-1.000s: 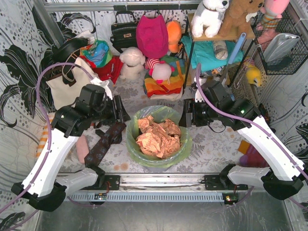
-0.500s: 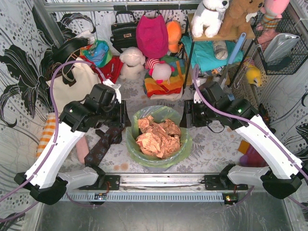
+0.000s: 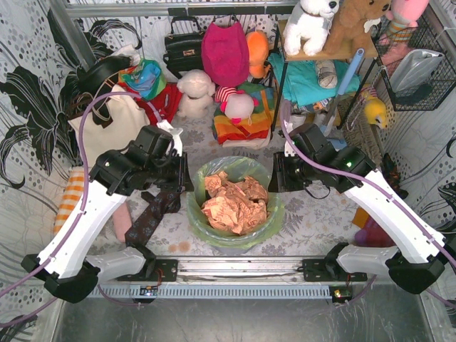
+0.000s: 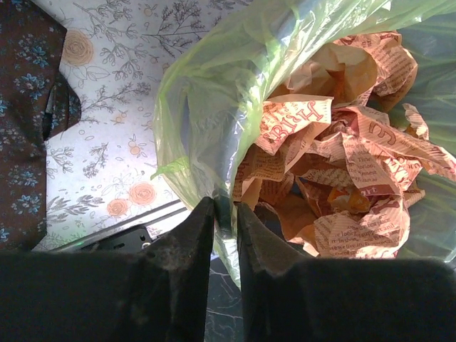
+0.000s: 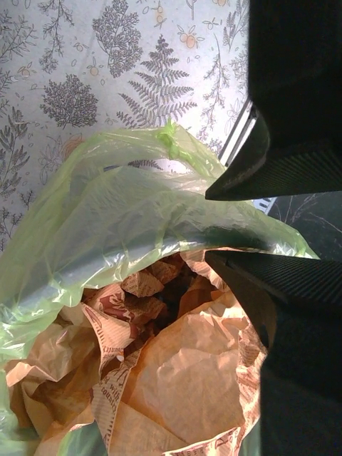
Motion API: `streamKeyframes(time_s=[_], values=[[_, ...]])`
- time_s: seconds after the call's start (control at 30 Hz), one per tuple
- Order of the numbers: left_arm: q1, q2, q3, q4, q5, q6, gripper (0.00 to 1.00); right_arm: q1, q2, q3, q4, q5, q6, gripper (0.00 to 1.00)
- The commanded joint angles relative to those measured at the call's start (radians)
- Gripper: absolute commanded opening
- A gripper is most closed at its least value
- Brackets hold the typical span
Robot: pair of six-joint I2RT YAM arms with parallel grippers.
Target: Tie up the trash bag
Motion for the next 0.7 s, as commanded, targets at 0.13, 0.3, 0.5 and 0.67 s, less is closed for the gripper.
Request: streamKeyframes(time_s=[0.13, 0.3, 0.5, 0.67], values=[[-0.007, -0.007, -0.019, 0.038, 0.042, 0.021, 0.25, 0.006, -0.005, -0.01, 0.014, 0.0, 0.033, 0.27], [-0.009, -0.002, -0.015, 0.04, 0.036, 0.022, 0.16, 0.006, 0.002, 0.002, 0.022, 0.003, 0.035, 0.15], [-0.009, 0.012, 0.007, 0.04, 0.032, 0.029, 0.0, 0.006, 0.022, 0.022, 0.034, 0.008, 0.03, 0.04], [-0.009, 0.03, 0.038, 0.054, 0.033, 0.024, 0.0, 0.006, 0.041, 0.063, 0.034, 0.034, 0.024, 0.0]])
